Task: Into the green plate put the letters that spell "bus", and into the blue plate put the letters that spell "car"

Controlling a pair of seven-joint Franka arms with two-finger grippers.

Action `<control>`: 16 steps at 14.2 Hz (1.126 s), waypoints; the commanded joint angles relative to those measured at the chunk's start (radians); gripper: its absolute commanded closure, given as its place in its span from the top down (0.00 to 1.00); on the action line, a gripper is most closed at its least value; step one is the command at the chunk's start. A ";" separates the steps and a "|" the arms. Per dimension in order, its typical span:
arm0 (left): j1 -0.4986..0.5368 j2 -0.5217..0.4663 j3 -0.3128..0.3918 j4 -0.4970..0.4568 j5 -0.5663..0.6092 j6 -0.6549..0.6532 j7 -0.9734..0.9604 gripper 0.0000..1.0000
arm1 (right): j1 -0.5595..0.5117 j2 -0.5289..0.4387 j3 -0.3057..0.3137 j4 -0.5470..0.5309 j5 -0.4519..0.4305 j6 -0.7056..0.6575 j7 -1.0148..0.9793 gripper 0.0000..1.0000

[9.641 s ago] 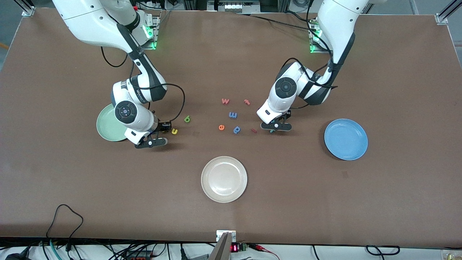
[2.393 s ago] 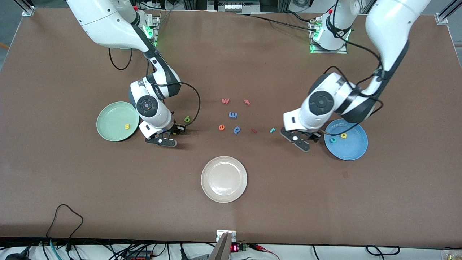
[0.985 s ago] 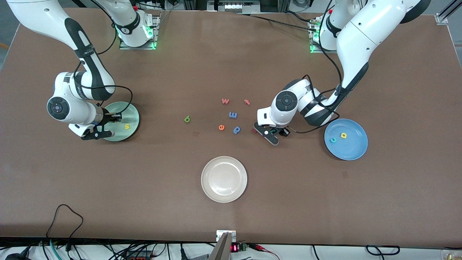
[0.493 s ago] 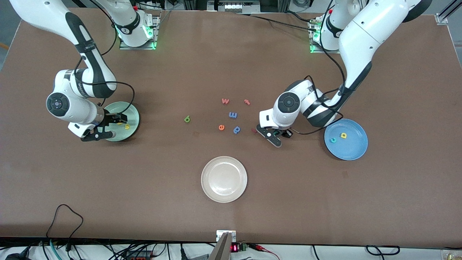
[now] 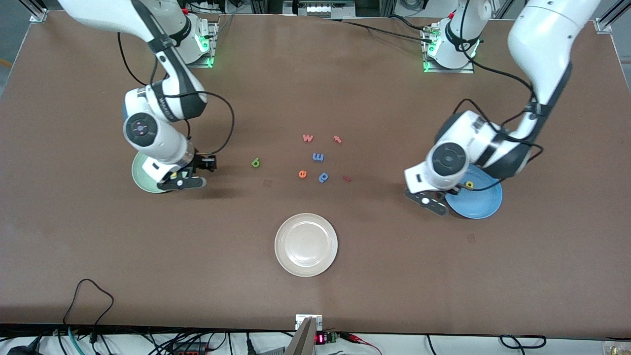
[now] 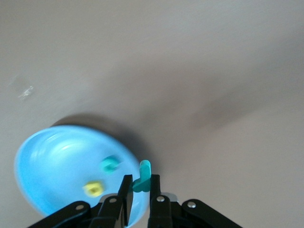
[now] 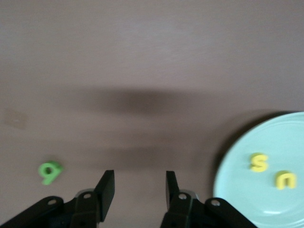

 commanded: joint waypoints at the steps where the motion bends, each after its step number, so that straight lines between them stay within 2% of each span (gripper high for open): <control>1: 0.114 0.072 0.009 0.044 0.043 -0.008 0.130 0.15 | 0.074 0.006 -0.008 0.004 0.012 0.002 0.099 0.50; 4: 0.167 0.104 0.011 0.037 0.044 0.083 0.173 0.18 | 0.125 0.046 -0.008 0.025 0.012 0.008 0.148 0.50; 5: 0.179 0.104 0.011 0.037 0.044 0.083 0.173 0.31 | 0.139 0.062 -0.007 0.027 0.012 0.028 0.153 0.50; 7: 0.180 0.091 0.006 0.040 0.044 0.072 0.175 1.00 | 0.159 0.094 -0.008 0.027 0.013 0.075 0.170 0.50; 10: 0.184 0.022 -0.038 0.066 0.029 -0.030 0.171 1.00 | 0.180 0.134 -0.008 0.030 0.012 0.140 0.213 0.50; 14: 0.170 -0.003 -0.116 0.271 0.023 -0.352 0.170 1.00 | 0.194 0.172 -0.008 0.033 0.013 0.184 0.217 0.50; 16: 0.171 -0.003 -0.158 0.343 0.011 -0.475 0.164 1.00 | 0.200 0.191 -0.008 0.033 0.012 0.201 0.216 0.50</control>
